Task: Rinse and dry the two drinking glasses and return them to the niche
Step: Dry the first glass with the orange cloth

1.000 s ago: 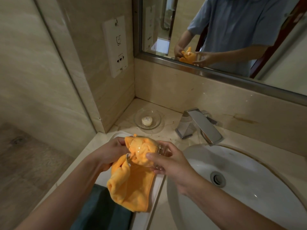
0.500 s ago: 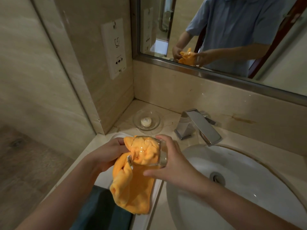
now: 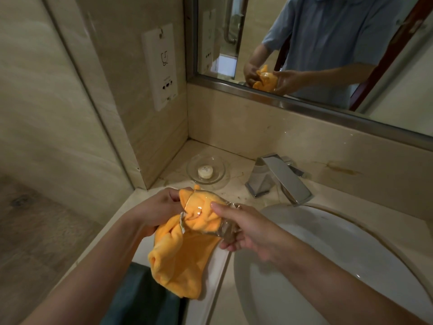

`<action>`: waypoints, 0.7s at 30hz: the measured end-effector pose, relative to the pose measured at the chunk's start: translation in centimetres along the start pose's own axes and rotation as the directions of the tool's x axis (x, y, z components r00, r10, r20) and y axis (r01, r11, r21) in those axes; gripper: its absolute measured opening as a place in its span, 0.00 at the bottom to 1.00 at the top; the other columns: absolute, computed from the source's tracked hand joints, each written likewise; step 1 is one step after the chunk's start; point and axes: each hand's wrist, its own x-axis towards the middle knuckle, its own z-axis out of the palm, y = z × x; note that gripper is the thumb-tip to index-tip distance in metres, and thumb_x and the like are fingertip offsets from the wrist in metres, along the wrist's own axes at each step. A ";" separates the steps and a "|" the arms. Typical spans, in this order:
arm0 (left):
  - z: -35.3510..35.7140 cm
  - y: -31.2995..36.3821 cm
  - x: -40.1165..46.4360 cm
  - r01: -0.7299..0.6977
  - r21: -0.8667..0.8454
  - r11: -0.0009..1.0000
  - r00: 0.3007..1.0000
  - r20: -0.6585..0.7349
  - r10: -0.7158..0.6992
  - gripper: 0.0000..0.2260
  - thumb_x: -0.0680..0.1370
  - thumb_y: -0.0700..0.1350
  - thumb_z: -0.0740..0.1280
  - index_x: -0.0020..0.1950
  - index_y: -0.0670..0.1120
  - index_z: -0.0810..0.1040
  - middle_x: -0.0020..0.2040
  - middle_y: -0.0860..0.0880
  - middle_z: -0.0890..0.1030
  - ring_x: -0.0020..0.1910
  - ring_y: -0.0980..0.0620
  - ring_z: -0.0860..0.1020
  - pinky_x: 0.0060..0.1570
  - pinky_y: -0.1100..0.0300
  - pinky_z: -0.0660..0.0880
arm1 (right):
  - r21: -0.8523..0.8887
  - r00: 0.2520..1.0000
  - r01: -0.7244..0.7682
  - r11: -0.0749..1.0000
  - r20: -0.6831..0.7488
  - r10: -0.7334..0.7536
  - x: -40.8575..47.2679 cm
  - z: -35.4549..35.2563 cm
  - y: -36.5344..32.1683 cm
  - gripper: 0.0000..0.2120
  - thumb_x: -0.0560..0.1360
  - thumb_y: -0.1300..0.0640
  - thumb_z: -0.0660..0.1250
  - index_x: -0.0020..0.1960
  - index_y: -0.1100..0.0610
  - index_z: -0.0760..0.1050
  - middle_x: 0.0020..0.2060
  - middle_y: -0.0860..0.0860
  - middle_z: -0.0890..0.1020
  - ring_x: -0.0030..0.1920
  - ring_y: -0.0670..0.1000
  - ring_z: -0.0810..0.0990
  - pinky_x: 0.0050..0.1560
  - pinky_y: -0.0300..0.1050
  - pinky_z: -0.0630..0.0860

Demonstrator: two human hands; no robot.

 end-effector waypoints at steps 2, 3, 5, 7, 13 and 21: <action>-0.2 0.0 0.0 -0.027 0.028 0.999 0.999 0.020 0.026 0.03 0.68 0.42 0.71 0.36 0.48 0.83 0.38 0.49 0.83 0.40 0.52 0.81 0.41 0.58 0.78 | 0.064 0.986 -0.140 0.988 0.100 0.133 -0.1 -0.1 -0.3 0.28 0.63 0.35 0.67 0.49 0.57 0.77 0.33 0.53 0.81 0.30 0.49 0.79 0.30 0.37 0.74; -0.3 -0.1 0.0 -0.041 0.040 0.998 0.999 0.035 0.040 0.01 0.66 0.44 0.72 0.36 0.48 0.84 0.39 0.49 0.83 0.41 0.52 0.81 0.42 0.58 0.78 | 0.074 0.974 -0.187 0.980 0.141 0.175 -0.1 -0.2 -0.4 0.31 0.61 0.33 0.65 0.50 0.58 0.77 0.34 0.54 0.81 0.30 0.49 0.79 0.29 0.37 0.74; -0.5 -0.2 -0.1 -0.058 0.056 0.997 0.997 0.054 0.055 0.06 0.64 0.48 0.74 0.37 0.48 0.83 0.41 0.47 0.82 0.42 0.50 0.81 0.44 0.56 0.78 | 0.066 0.965 -0.202 0.977 0.183 0.188 -0.1 -0.4 -0.1 0.34 0.61 0.33 0.64 0.55 0.58 0.76 0.39 0.55 0.82 0.34 0.50 0.80 0.32 0.38 0.76; -0.6 -0.3 -0.3 -0.053 0.044 0.998 0.996 0.073 0.050 0.11 0.61 0.53 0.77 0.37 0.49 0.84 0.42 0.49 0.82 0.43 0.51 0.81 0.44 0.56 0.78 | 0.055 0.983 -0.109 0.993 0.152 0.100 0.1 -0.5 0.5 0.31 0.64 0.36 0.65 0.60 0.55 0.72 0.47 0.55 0.81 0.40 0.51 0.81 0.38 0.39 0.78; -0.6 -0.7 0.0 0.042 -0.047 0.998 0.999 -0.001 -0.042 0.02 0.69 0.44 0.72 0.38 0.48 0.85 0.38 0.46 0.84 0.39 0.49 0.81 0.41 0.57 0.80 | -0.530 0.903 0.338 0.777 -0.048 -0.426 0.0 -0.5 1.5 0.34 0.63 0.49 0.78 0.62 0.44 0.63 0.57 0.42 0.71 0.55 0.41 0.73 0.49 0.29 0.71; 0.3 -0.6 0.0 -0.001 -0.059 0.998 0.999 -0.046 -0.001 0.09 0.70 0.42 0.70 0.47 0.38 0.82 0.48 0.36 0.83 0.47 0.42 0.81 0.51 0.47 0.79 | -0.204 0.978 0.180 0.962 -0.066 -0.197 0.7 -0.7 0.5 0.19 0.61 0.44 0.77 0.47 0.52 0.80 0.40 0.48 0.85 0.42 0.47 0.83 0.45 0.45 0.79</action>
